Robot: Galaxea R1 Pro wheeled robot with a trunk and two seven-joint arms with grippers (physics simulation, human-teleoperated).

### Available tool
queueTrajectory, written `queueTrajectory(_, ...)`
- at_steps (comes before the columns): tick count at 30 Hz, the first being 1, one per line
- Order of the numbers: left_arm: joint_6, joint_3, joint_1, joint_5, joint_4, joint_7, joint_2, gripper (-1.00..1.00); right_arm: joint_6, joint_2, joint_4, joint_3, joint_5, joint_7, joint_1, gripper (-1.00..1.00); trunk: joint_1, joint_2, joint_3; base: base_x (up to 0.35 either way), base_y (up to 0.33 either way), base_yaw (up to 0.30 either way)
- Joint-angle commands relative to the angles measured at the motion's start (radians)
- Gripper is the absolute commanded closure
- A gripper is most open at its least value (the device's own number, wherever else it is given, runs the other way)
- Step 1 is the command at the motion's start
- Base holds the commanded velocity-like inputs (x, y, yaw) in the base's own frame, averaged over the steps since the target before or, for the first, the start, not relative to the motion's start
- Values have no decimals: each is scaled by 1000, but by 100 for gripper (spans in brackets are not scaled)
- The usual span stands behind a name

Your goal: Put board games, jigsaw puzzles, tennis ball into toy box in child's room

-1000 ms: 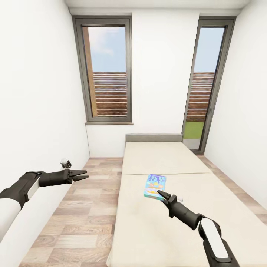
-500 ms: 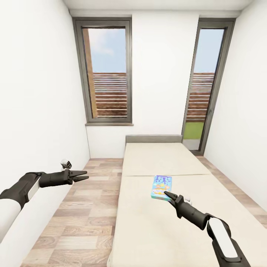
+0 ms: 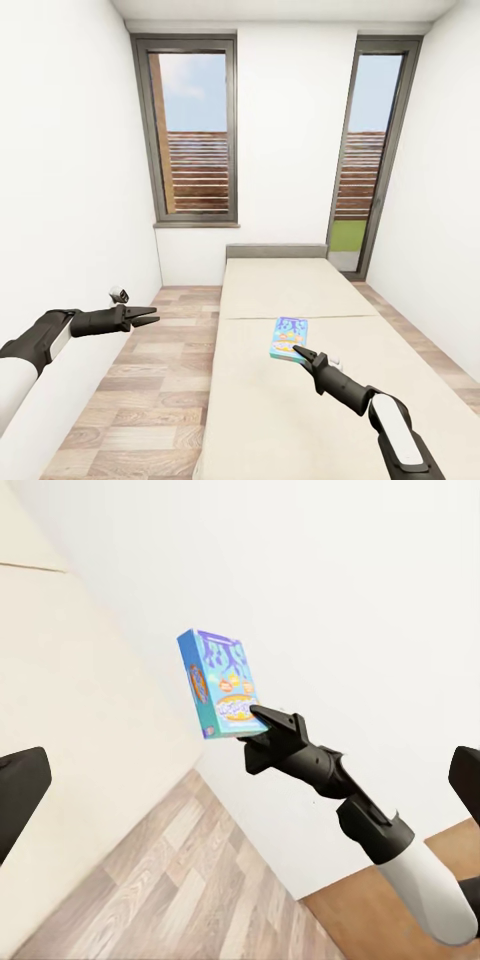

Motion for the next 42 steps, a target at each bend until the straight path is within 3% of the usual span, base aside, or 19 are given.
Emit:
queueTrajectory(1,11,-7,-1,4,0,-4,1,-100,2,1,0,-2,7,6,-1,100,-4,6,2,0,0,0)
queueTrajectory(25,11,-8,-1,0,3,-4,-10,-100,-22,3,0,-2,7,5,-1,100,-96,174,73,0,0,-5)
queueTrajectory(34,10,-8,-1,1,3,-4,-10,-100,-22,2,0,-2,7,5,-1,100,-130,237,88,0,0,-95)
queueTrajectory(42,9,-8,-1,1,3,-4,-10,-100,-22,1,2,-3,7,5,-1,100,-130,237,77,0,0,-133)
